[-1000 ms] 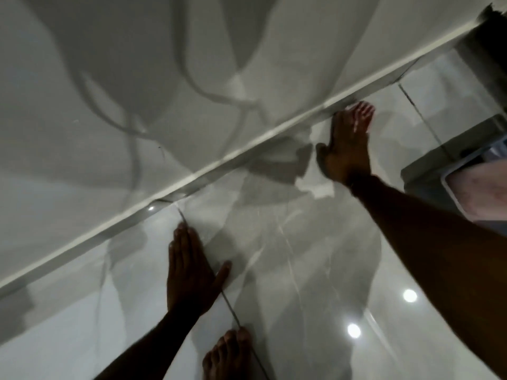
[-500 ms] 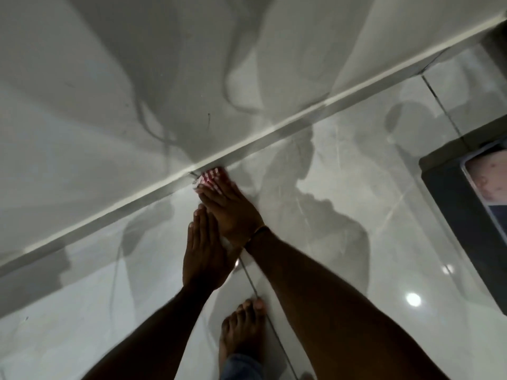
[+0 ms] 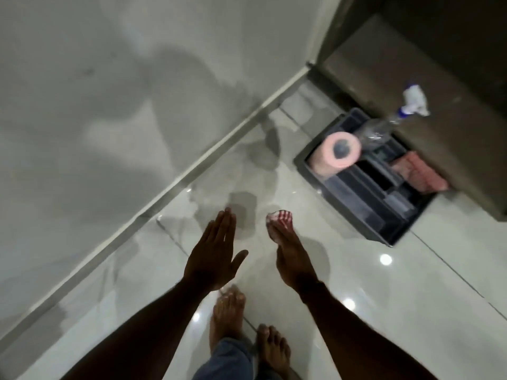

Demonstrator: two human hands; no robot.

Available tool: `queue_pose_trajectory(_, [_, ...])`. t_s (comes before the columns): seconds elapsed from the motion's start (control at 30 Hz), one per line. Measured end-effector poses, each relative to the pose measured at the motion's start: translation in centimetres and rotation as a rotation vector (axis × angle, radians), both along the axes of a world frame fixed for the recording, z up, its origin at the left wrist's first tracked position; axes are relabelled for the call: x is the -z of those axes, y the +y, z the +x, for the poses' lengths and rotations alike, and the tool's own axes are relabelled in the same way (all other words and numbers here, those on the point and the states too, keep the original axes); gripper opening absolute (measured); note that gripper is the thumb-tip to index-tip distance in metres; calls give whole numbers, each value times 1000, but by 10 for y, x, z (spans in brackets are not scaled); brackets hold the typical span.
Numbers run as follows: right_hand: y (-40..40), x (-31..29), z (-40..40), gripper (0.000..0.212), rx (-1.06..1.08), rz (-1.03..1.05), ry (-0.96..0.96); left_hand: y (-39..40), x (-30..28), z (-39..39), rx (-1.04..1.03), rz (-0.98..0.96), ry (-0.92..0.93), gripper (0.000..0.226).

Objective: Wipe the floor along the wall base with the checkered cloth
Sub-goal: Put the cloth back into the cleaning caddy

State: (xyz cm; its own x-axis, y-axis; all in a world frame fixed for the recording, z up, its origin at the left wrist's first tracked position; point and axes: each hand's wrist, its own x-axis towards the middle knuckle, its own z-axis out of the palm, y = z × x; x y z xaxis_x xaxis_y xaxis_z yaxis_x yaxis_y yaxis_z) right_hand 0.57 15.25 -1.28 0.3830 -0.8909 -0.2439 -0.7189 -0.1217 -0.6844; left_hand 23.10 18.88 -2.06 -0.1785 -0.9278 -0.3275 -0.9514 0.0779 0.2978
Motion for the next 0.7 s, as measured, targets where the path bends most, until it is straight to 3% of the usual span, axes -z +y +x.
queue_pose_trajectory(0.2, [-33,-44,-148,55,318,-29,118,-73,-33,-127,367,-68,88,84])
queue_pose_trajectory(0.37, [-75,-28,-234,60,607,-93,149,-124,-2,-219,553,-118,116,82])
queue_pose_trajectory(0.57, [-124,43,-276,66,593,-145,264,-168,81,-282,593,-90,-49,85])
queue_pose_trajectory(0.7, [-144,94,-262,68,601,-46,383,-174,108,-282,621,-85,-126,85])
